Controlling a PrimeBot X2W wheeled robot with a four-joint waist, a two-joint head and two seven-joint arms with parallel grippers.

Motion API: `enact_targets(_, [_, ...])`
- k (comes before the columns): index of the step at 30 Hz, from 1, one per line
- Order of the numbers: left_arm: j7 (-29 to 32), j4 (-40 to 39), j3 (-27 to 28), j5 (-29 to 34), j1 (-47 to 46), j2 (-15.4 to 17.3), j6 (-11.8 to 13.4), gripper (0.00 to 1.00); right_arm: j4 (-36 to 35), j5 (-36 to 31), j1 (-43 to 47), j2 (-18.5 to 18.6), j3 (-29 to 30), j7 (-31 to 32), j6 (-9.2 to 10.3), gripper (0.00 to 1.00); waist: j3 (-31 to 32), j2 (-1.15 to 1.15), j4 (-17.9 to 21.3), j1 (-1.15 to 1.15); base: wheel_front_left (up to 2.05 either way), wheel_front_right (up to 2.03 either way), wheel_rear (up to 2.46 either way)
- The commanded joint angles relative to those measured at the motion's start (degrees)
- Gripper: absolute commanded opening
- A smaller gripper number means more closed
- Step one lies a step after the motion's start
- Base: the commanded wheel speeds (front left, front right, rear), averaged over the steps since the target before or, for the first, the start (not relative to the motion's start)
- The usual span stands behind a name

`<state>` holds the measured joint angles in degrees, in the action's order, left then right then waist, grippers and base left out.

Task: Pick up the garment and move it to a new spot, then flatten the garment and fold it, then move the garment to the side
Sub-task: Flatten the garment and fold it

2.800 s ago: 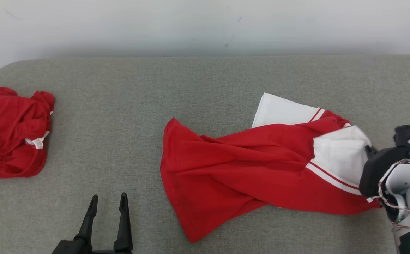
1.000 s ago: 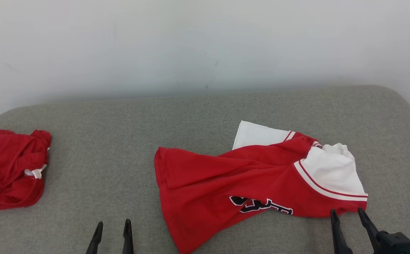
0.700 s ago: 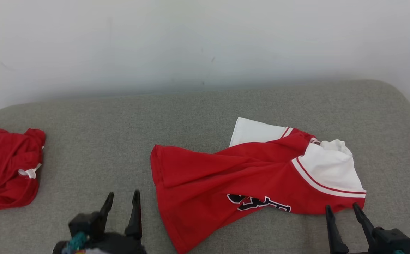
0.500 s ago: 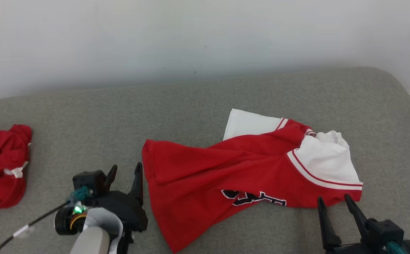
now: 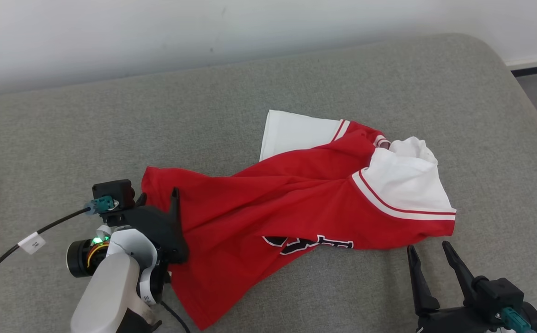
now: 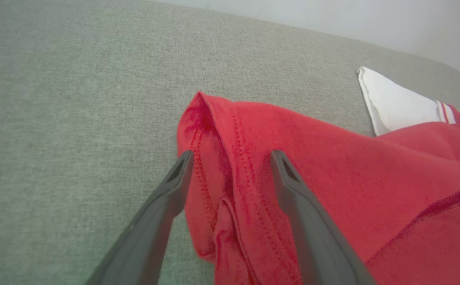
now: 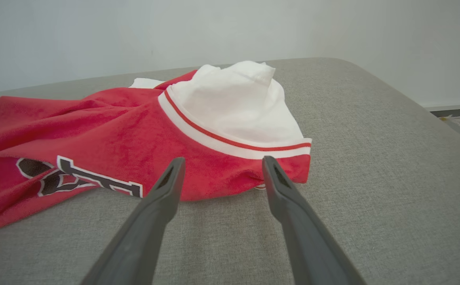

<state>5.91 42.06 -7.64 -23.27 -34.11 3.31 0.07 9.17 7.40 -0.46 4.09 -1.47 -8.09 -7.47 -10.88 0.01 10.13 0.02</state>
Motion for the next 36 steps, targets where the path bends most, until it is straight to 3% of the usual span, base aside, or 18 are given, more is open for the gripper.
enact_targets(1, [0.18, 0.43, -0.19, 0.23, -0.42, 0.24, 0.17, 1.0, 0.32, 0.23, -0.7, -0.26, -0.16, -0.25, -0.05, 1.0, -0.67, -0.01, 0.57, -0.02, 0.0, 0.0, 0.0])
enact_targets(23, [0.81, 1.61, -2.78, -0.99, -1.41, -0.01, 0.1, 1.0, 2.13, 1.05, -1.91, -0.16, -1.82, -1.06, -0.05, 1.0, -0.51, -0.01, -0.08, -0.02, 0.0, 0.0, 0.0])
enact_targets(24, [0.68, 1.55, -2.92, -0.98, -1.42, -0.01, 0.14, 0.96, 2.13, 1.09, -1.92, -0.14, -1.73, -1.11, -0.05, 1.0, -0.59, -0.01, -0.07, -0.02, 0.0, 0.0, 0.0])
enact_targets(30, [0.29, 1.19, -3.19, -1.42, -1.75, -0.02, 0.3, 0.46, 2.25, 1.16, -1.85, -0.25, -1.56, -1.08, -0.05, 1.0, -0.79, -0.01, -0.24, -0.02, 0.0, 0.0, 0.0])
enact_targets(31, [0.31, 1.14, -3.23, -1.49, -1.75, 0.0, 0.3, 0.42, 2.3, 1.16, -1.89, -0.29, -1.6, -1.08, -0.05, 1.0, -0.79, -0.01, -0.28, -0.02, 0.0, 0.0, 0.0])
enact_targets(32, [0.33, 1.09, -3.23, -1.5, -1.75, 0.07, 0.29, 0.22, 2.37, 1.16, -1.95, -0.35, -1.68, -1.07, -0.05, 1.0, -0.78, -0.01, -0.31, -0.02, 0.0, 0.0, 0.0])
enact_targets(34, [-0.06, 0.8, -3.19, -1.61, -1.86, 0.26, 0.3, 0.03, 2.51, 1.17, -2.15, -0.43, -1.79, -1.11, -0.05, 1.0, -0.82, -0.01, -0.35, -0.02, 0.0, 0.0, 0.0])
enact_targets(36, [-0.42, 0.59, -3.17, -1.67, -2.02, 0.48, 0.4, 0.0, 2.64, 1.19, -2.35, -0.52, -1.9, -1.12, -0.05, 1.0, -0.92, -0.01, -0.41, -0.02, 0.0, 0.0, 0.0])
